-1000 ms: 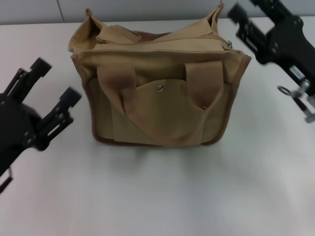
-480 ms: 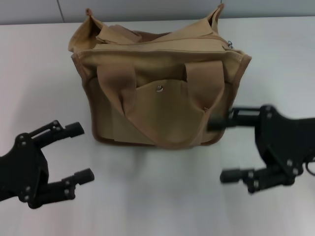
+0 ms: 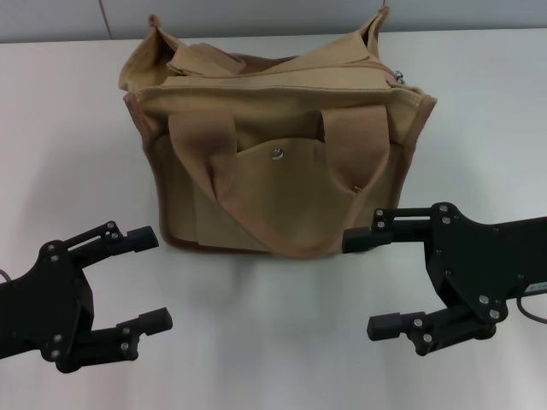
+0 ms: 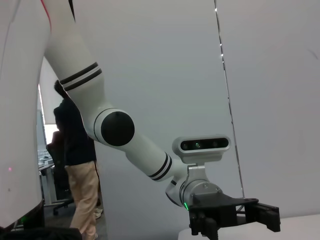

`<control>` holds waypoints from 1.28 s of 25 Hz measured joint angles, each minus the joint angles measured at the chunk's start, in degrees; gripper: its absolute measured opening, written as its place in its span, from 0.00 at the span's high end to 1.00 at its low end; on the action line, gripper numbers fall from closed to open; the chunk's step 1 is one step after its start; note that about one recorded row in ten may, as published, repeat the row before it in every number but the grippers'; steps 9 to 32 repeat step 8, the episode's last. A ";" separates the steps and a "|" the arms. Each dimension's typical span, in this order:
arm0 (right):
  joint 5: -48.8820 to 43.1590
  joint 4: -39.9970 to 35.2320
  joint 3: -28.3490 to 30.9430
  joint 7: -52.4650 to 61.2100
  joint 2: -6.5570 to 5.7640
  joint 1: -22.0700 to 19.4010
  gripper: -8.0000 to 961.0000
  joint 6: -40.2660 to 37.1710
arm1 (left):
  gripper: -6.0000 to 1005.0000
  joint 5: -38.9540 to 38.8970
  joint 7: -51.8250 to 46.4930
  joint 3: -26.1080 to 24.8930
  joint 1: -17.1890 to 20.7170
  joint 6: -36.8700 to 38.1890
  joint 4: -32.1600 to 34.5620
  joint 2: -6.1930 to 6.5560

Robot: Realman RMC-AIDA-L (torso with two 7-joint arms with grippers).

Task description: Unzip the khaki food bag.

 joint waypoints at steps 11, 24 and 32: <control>0.08 0.25 0.41 0.05 0.11 -0.06 0.17 0.94 | 0.17 0.09 -0.17 0.13 0.18 -1.08 0.01 -0.14; 0.08 0.25 0.41 0.05 0.11 -0.06 0.17 0.94 | 0.17 0.09 -0.17 0.13 0.18 -1.08 0.01 -0.14; 0.08 0.25 0.41 0.05 0.11 -0.06 0.17 0.94 | 0.17 0.09 -0.17 0.13 0.18 -1.08 0.01 -0.14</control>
